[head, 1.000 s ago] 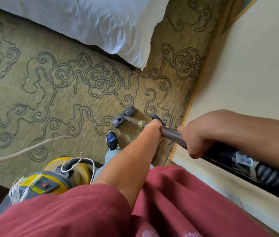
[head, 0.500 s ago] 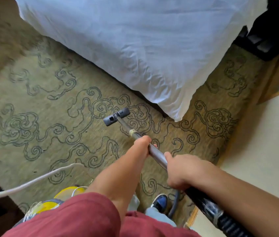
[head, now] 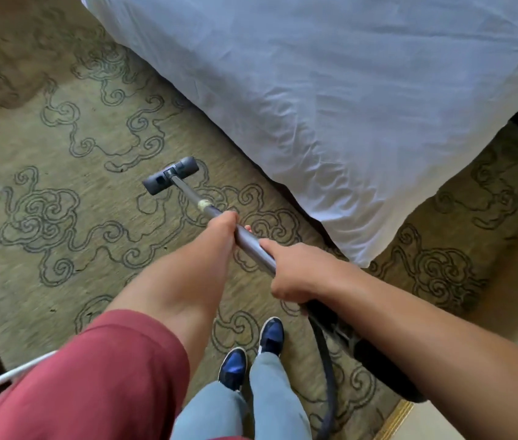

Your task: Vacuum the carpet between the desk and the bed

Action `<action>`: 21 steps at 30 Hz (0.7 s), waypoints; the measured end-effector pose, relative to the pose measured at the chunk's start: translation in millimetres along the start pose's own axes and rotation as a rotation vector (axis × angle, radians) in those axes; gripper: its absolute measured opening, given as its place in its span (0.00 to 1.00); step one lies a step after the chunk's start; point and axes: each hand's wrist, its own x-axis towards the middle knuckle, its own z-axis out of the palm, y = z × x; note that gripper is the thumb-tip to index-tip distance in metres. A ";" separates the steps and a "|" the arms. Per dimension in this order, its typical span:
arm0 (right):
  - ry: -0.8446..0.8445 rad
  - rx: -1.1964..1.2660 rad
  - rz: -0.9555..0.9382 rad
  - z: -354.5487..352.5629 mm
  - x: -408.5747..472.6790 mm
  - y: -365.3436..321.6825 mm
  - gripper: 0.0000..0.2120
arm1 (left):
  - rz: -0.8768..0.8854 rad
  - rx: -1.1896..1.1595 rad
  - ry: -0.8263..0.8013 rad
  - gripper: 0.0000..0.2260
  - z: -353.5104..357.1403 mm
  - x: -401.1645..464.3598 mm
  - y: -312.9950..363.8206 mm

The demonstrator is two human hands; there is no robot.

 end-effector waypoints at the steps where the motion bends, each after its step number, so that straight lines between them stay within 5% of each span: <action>1: 0.002 -0.002 -0.009 -3.7 11.6 5.2 0.36 | 0.005 0.000 0.008 0.20 3.8 6.3 6.4; 15: -0.009 0.007 -0.066 9.3 204.6 17.6 0.42 | 0.039 -0.109 0.120 0.07 24.4 187.3 55.1; 21: -0.112 0.047 -0.027 7.7 265.4 -20.6 0.44 | 0.025 -0.072 0.108 0.12 0.9 248.8 85.0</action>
